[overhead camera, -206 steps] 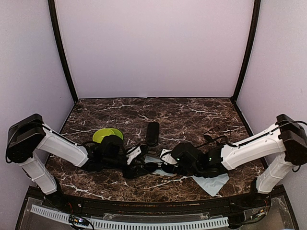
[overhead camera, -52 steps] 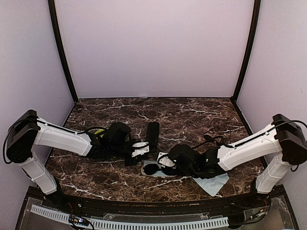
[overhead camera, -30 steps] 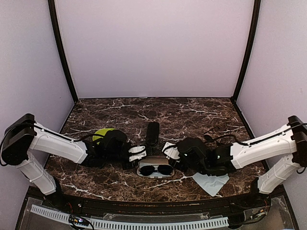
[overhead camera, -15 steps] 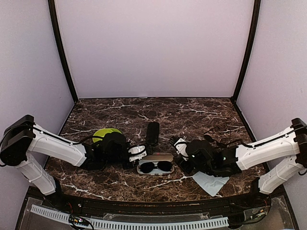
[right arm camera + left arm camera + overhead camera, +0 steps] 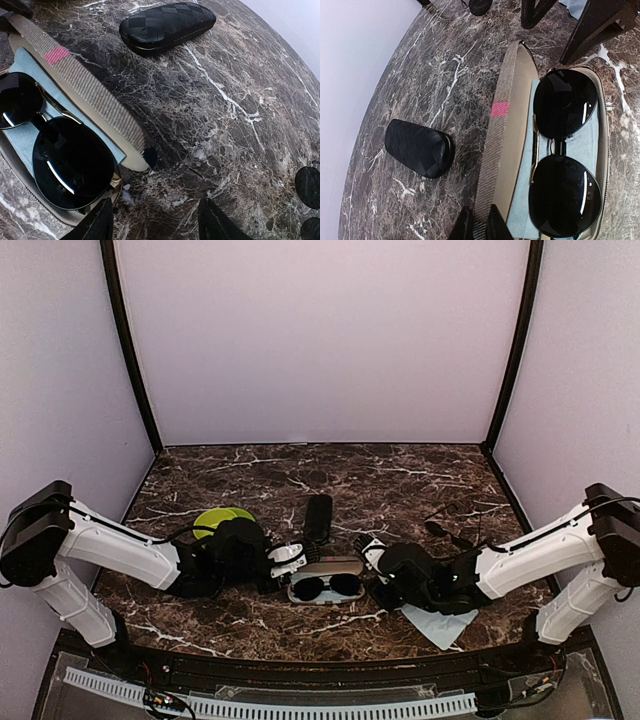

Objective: Organize the sunglasses
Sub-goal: Pass from the right arm to the left, then close the case with sunglasses at the center of the board.

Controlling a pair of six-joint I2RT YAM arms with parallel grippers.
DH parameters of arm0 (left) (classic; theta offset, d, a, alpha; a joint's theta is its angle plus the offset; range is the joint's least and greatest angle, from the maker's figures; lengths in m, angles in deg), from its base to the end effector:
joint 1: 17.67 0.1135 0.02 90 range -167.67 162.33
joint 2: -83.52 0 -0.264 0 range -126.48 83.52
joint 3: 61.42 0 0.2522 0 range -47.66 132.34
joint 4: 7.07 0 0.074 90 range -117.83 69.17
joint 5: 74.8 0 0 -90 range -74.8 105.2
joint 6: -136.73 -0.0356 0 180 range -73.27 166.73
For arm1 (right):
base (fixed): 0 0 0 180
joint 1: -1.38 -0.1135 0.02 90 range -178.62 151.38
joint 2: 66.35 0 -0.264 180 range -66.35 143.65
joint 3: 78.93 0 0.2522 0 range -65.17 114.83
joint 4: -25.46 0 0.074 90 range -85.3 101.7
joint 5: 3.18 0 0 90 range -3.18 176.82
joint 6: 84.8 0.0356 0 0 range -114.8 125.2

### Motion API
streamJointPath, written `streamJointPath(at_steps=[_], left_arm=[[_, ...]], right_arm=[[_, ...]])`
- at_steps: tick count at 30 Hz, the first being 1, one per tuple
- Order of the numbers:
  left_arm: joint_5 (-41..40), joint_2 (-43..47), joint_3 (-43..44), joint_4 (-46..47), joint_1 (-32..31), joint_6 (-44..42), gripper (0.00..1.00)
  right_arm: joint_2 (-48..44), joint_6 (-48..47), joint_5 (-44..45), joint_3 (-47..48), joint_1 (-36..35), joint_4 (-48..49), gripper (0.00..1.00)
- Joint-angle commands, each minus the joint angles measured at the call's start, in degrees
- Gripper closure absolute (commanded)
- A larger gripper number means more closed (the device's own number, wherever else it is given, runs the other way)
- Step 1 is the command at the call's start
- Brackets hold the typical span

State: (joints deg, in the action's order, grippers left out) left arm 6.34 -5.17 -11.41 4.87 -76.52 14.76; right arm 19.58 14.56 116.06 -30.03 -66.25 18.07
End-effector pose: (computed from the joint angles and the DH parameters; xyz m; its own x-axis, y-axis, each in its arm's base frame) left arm 0.1642 -0.2610 0.1707 0.2126 0.6596 -0.7209 0.7802 0.3296 0.5316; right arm 0.1217 0.2501 0.1514 -0.3725 -0.5321 -0.7603 -0.6218 0.7513 -0.2212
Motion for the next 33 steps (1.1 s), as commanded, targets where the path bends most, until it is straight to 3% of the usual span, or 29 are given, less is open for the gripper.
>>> streamJointPath(at_steps=[1, 33], left_arm=[[-0.16, 0.80, -0.47, 3.42, -0.39, 1.11, 0.90], [-1.68, -0.29, -0.52, 4.17, -0.92, 1.27, 0.89]], right_arm=[[1.78, 1.27, 0.21, 2.54, 0.73, 1.45, 0.42], [2.53, 0.47, -3.15, 3.28, 1.09, 1.94, 0.43]])
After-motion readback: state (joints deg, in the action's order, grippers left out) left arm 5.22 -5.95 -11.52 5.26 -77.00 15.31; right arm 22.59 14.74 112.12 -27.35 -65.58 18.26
